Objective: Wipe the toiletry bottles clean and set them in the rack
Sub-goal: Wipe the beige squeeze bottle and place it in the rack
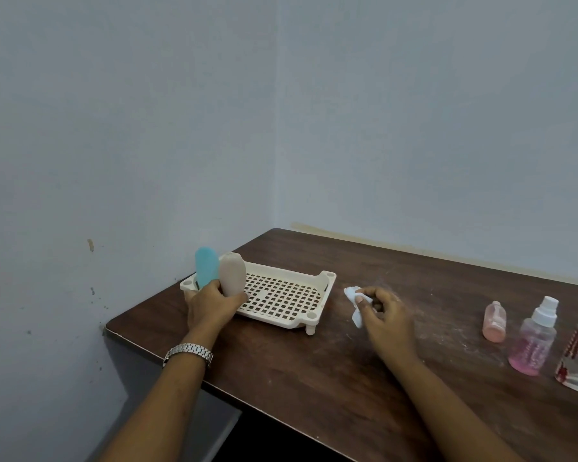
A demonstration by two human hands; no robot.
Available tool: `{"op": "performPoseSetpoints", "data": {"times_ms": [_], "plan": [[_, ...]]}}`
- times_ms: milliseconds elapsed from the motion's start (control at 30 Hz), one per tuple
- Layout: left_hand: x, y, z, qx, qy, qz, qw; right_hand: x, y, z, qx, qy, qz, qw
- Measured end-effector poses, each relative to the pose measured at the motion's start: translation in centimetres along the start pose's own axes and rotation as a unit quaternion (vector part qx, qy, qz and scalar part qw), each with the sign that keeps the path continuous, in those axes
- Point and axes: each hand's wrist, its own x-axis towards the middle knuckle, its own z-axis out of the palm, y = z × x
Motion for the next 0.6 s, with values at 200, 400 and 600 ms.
{"op": "performPoseSetpoints", "data": {"times_ms": [200,400,600], "plan": [[0.09,-0.11,0.43,0.033,0.048,0.007,0.998,-0.04,-0.02,-0.07,0.01,-0.002,0.005,1.0],[0.38,-0.36,0.5,0.034,0.063,0.013,0.997,0.04,-0.04,-0.07,0.008,-0.001,0.002,1.0],[0.62,-0.32,0.2,0.005,0.058,-0.02,0.998,0.11,0.07,-0.09,0.007,-0.001,0.0,1.0]]}}
